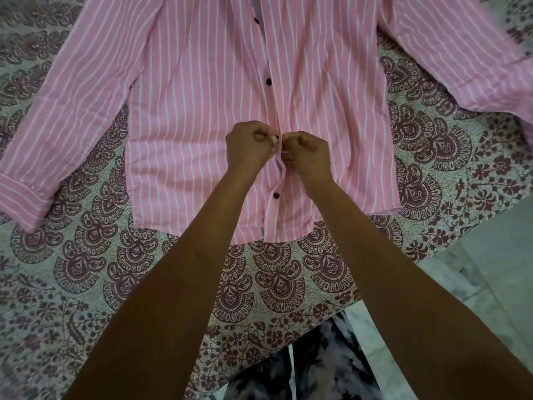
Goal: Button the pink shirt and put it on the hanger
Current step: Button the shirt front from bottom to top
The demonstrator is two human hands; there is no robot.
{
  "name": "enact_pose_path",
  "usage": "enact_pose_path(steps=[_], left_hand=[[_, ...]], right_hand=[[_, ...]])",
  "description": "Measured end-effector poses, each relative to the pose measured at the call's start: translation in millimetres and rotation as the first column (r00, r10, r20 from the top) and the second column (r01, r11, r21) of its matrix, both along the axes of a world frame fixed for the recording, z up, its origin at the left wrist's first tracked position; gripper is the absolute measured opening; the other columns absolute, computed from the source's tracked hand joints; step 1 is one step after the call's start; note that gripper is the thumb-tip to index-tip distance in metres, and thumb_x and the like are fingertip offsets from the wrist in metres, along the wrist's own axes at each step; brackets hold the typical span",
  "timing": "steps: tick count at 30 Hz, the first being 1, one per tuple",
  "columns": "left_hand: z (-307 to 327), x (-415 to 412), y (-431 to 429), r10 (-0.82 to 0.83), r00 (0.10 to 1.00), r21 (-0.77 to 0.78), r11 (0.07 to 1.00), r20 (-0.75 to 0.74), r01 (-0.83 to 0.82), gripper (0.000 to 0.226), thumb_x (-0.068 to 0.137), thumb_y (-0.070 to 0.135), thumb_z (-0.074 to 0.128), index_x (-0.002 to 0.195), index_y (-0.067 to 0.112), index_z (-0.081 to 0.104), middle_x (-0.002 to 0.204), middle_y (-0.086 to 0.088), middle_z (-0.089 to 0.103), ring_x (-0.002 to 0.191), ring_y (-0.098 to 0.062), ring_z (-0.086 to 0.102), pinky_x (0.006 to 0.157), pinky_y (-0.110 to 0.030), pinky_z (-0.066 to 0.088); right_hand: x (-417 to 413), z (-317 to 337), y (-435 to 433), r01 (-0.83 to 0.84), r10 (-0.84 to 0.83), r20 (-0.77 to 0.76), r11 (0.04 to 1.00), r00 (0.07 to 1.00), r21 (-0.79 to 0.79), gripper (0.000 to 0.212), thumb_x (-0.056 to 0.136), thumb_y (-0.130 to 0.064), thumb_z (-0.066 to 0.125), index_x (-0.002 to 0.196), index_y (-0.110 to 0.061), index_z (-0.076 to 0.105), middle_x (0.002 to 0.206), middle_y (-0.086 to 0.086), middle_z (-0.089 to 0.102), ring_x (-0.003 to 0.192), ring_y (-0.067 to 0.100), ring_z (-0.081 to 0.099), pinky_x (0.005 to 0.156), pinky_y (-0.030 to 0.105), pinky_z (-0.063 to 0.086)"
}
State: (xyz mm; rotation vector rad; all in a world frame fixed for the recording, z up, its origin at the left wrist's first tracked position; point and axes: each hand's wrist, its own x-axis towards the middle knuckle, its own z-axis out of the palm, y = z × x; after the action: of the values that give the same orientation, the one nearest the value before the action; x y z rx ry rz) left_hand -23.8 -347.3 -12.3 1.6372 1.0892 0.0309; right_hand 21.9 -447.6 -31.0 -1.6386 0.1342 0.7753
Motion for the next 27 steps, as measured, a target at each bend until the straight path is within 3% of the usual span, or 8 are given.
enact_pose_path(steps=[3,8,11,14,20,23,25,27], left_hand=[[-0.8,1.4,1.6,0.027,1.000,-0.009,1.000,-0.007,-0.028,0.029,0.072,-0.011,0.053,0.063,0.015,0.063,0.047,0.010,0.060,0.069,-0.035,0.068,0.076,-0.045,0.058],[8.5,7.0,-2.7,0.156,0.986,-0.175,0.971,-0.056,-0.163,0.021,0.077,-0.003,0.055,0.058,0.005,0.060,0.066,-0.013,0.061,0.074,-0.034,0.069,0.076,-0.042,0.059],[12.2,6.3,-5.6,0.305,0.952,-0.426,0.857,-0.036,-0.290,0.009,0.080,0.003,0.064,0.071,0.004,0.063,0.078,-0.017,0.067,0.071,-0.023,0.070,0.071,-0.030,0.059],[10.7,6.5,-5.8,0.432,0.901,-0.585,0.718,-0.051,-0.377,0.008,0.084,-0.004,0.058,0.078,0.002,0.059,0.076,-0.014,0.062,0.053,-0.013,0.065,0.056,-0.021,0.057],[-3.0,3.0,-6.7,0.397,0.918,-0.477,0.805,-0.008,-0.353,0.012,0.085,0.001,0.059,0.076,0.008,0.061,0.078,-0.009,0.065,0.070,-0.018,0.065,0.062,-0.021,0.057],[-7.0,1.2,-11.4,0.442,0.897,-0.491,0.783,0.006,-0.383,0.013,0.086,0.001,0.058,0.076,0.009,0.061,0.078,-0.009,0.064,0.069,-0.017,0.063,0.059,-0.019,0.055],[-11.5,-0.3,-14.3,0.438,0.899,-0.492,0.784,0.007,-0.378,0.013,0.087,0.002,0.057,0.077,0.009,0.060,0.076,-0.008,0.063,0.067,-0.016,0.062,0.062,-0.022,0.056],[-18.8,-4.9,-14.9,0.379,0.924,-0.398,0.856,0.053,-0.328,0.012,0.087,0.006,0.058,0.077,0.013,0.060,0.074,-0.007,0.062,0.069,-0.019,0.060,0.070,-0.032,0.055]], right_hand=[[4.1,-0.3,3.9,-0.052,0.053,0.034,0.999,0.998,-0.004,0.017,0.076,0.001,0.057,0.065,-0.010,0.065,0.059,0.006,0.060,0.055,0.014,0.054,0.056,0.025,0.045],[-2.3,4.0,12.2,-0.024,0.132,0.315,0.946,0.940,-0.324,0.004,0.074,-0.015,0.064,0.072,-0.012,0.065,0.064,-0.004,0.065,0.061,0.009,0.061,0.062,0.023,0.049],[-14.6,3.8,12.2,0.000,0.200,0.474,0.922,0.857,-0.388,0.010,0.081,-0.022,0.063,0.082,-0.012,0.065,0.075,0.001,0.070,0.069,0.018,0.065,0.062,0.030,0.048],[-24.3,-1.3,13.6,0.032,0.201,0.534,0.919,0.821,-0.394,0.011,0.083,-0.020,0.061,0.087,-0.010,0.065,0.080,0.003,0.071,0.071,0.020,0.066,0.062,0.029,0.046],[-22.5,-2.5,15.9,0.088,0.113,0.529,0.936,0.841,-0.341,0.011,0.082,-0.019,0.060,0.082,-0.009,0.065,0.073,0.004,0.070,0.067,0.020,0.066,0.059,0.031,0.050],[-18.8,-0.3,16.2,0.090,0.057,0.476,0.956,0.878,-0.280,0.009,0.077,-0.015,0.060,0.077,-0.008,0.065,0.068,0.003,0.067,0.064,0.017,0.063,0.060,0.030,0.049],[-16.7,-2.0,16.2,0.071,0.030,0.373,0.965,0.927,-0.254,0.008,0.074,-0.017,0.059,0.070,-0.012,0.064,0.063,-0.001,0.062,0.061,0.015,0.058,0.062,0.031,0.049],[-10.6,-2.1,15.6,0.033,0.003,0.161,0.975,0.987,-0.220,0.011,0.069,-0.020,0.058,0.058,-0.021,0.061,0.059,-0.001,0.059,0.061,0.016,0.057,0.064,0.032,0.049]])
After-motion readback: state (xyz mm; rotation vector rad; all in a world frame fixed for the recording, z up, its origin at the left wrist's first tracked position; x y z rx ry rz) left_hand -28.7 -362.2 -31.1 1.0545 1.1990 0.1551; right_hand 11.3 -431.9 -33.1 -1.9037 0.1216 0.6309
